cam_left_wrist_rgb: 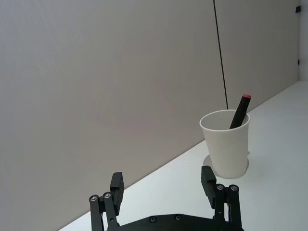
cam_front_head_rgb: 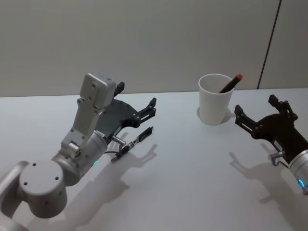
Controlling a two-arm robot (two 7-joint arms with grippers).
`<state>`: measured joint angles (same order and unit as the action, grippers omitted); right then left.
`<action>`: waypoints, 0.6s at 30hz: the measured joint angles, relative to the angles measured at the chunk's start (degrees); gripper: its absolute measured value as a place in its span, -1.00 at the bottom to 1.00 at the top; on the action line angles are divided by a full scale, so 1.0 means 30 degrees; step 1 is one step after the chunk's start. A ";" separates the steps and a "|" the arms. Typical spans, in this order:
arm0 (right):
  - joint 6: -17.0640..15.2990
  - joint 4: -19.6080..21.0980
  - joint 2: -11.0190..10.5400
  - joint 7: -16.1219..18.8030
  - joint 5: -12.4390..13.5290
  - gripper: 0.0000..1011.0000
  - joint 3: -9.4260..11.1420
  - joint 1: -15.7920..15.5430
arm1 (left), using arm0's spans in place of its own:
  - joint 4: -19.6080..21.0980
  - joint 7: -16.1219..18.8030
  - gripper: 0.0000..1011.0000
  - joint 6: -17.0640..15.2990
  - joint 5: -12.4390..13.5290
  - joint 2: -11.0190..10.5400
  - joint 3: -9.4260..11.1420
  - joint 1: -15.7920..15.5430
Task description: Place the pen into the pen holder.
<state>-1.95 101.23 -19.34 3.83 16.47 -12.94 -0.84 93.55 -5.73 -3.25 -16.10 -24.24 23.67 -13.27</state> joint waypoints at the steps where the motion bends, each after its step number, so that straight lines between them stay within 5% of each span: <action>1: 0.0001 0.0000 0.0001 0.0001 0.0000 0.98 0.0000 0.0000 | 0.0000 0.0000 0.98 0.0000 0.0000 0.0000 0.0000 0.0000; 18: 0.0001 -0.0002 0.0001 -0.0001 -0.0001 0.98 -0.0001 0.0001 | 0.0652 -0.0868 0.98 -0.0993 -0.1158 -0.1164 -0.0708 0.0689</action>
<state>-1.95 101.23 -19.34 3.83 16.46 -12.94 -0.84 95.50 -8.34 -6.23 -19.58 -27.73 21.55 -11.20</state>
